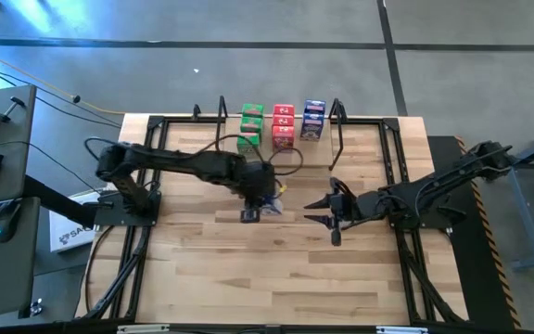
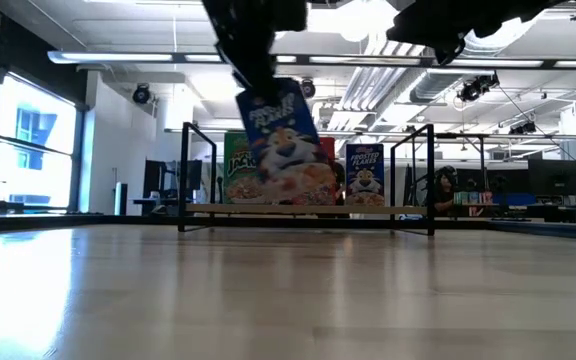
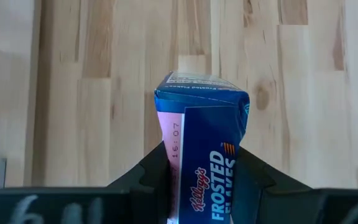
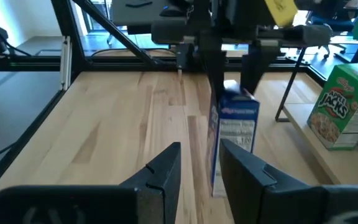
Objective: Stack cereal on shelf
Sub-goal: Put the blue cereal box on the shelf aligned with the other blue cereal boxes
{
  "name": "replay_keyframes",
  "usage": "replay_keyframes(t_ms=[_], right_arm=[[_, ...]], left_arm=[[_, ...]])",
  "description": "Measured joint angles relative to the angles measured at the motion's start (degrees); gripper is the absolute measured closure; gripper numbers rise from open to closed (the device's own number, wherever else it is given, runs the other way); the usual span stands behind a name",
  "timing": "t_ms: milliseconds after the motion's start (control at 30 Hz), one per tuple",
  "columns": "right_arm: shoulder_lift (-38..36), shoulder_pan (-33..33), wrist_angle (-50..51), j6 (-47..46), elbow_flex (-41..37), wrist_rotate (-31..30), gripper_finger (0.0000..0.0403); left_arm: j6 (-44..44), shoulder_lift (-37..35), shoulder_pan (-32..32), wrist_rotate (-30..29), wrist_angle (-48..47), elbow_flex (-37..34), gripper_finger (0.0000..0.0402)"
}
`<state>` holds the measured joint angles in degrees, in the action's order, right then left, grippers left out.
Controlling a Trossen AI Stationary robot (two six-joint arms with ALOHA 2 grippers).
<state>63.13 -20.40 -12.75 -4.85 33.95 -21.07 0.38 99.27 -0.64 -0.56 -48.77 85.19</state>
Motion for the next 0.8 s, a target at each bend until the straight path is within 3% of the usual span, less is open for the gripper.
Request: replay_keyframes(t_ms=[200, 533, 800], right_arm=[[-0.6, -1.12, 1.94, -0.73, 0.0, -2.36, 0.0304], [-0.6, -1.14, 3.37, -1.37, 0.0, -2.98, 0.0304], [-0.6, -0.92, 4.86, -2.68, 0.0, -2.91, 0.0289]], left_arm=[[1.4, 5.46, 0.76, 0.04, -0.61, 4.92, 0.0302], [1.77, 9.83, 2.18, -0.07, -0.48, 5.4, 0.0298], [1.82, 9.41, 2.3, -0.07, -0.9, 6.39, 0.023]])
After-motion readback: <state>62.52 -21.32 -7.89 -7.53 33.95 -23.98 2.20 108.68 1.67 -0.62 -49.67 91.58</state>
